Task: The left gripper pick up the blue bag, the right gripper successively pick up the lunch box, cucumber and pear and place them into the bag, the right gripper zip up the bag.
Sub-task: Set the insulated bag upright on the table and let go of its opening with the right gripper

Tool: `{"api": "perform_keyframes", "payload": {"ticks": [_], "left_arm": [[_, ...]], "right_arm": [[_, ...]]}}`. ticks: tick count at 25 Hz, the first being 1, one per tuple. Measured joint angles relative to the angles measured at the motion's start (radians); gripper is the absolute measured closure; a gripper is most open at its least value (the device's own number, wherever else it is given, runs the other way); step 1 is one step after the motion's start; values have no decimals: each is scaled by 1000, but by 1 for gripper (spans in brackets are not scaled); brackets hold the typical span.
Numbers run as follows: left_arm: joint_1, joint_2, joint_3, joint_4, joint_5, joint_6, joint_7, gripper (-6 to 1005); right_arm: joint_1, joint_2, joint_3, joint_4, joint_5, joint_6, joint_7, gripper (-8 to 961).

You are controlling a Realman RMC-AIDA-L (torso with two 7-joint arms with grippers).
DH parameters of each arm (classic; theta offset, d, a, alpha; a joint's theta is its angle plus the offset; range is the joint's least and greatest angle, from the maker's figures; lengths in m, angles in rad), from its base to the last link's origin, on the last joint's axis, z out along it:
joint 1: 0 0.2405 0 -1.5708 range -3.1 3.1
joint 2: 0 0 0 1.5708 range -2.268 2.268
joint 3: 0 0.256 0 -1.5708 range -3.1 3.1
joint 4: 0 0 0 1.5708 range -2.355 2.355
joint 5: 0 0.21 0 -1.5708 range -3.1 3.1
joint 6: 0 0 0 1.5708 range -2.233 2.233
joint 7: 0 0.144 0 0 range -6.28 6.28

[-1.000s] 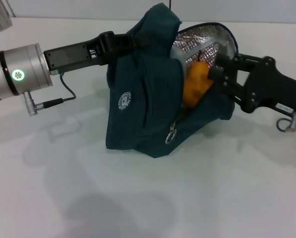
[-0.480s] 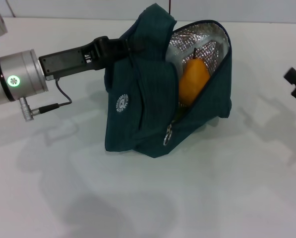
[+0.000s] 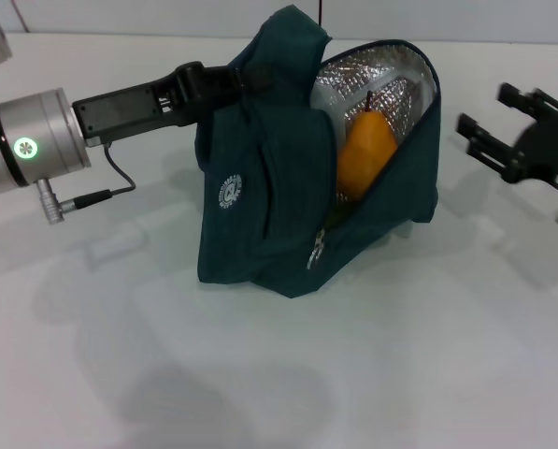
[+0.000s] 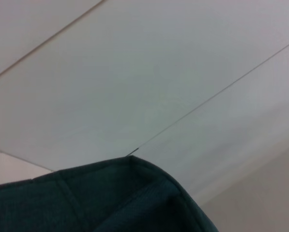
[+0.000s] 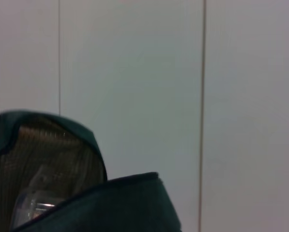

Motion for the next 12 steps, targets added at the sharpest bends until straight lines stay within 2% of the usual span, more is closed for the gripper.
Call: {"api": "perform_keyframes", "payload": {"ticks": [6,12], "left_arm": [[1,0,-1,0,-9,2,4,944],[1,0,-2,0,-10,2,6,944]], "right_arm": [[69,2,-67,-3,8,73,6,288],[125,1,-149,-11,9,221,8,289]]}}
